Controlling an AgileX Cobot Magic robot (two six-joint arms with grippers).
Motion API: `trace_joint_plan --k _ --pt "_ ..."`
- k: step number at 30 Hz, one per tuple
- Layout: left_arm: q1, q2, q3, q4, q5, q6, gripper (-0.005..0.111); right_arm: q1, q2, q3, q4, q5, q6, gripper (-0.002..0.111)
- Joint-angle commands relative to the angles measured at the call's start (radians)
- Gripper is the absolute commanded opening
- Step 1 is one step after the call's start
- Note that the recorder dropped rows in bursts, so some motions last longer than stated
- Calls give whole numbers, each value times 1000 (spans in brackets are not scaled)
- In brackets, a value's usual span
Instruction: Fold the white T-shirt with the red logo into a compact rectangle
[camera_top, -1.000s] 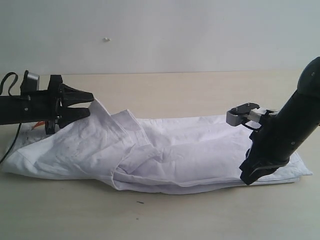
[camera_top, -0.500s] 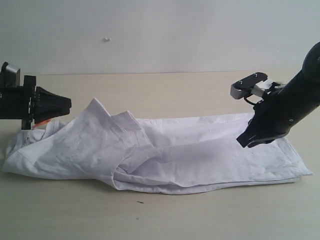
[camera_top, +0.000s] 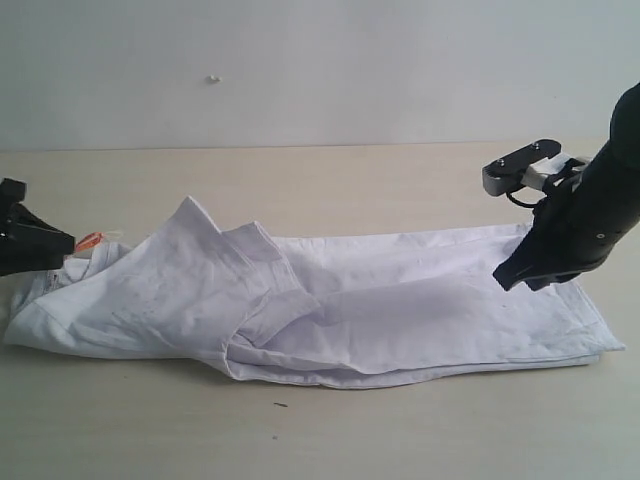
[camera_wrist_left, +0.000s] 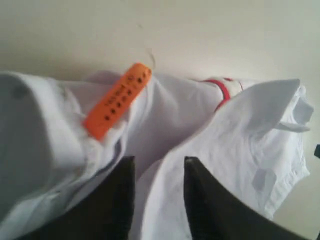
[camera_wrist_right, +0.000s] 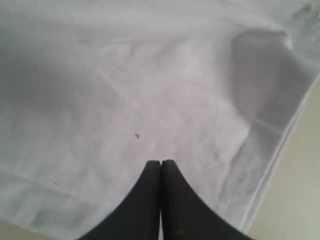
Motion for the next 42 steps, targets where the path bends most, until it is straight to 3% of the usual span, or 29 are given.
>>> trace_joint_plan --k 1,5,8,16,27,31,38,40,42 --pt "90 -36 -4 54 7 -48 53 2 -10 -4 -7 11 7 0" --pt "136 -36 3 141 2 -103 73 2 -10 -4 -5 19 10 0" --pt "145 -36 10 177 -2 -105 82 2 -10 -4 18 29 10 0" --pt "145 -10 13 204 -34 -105 83 2 -10 -4 21 29 5 0" --pt "141 89 13 155 29 -87 83 2 -10 -4 21 30 5 0" --pt "97 119 13 124 86 -28 83 2 -10 -4 21 28 5 0" --pt "-74 146 13 138 79 58 81 2 -10 -4 21 28 5 0" --pt "-114 146 13 148 67 60 75 2 -10 -4 21 28 5 0" --pt "-146 146 13 185 37 51 56 2 -10 -4 21 31 5 0"
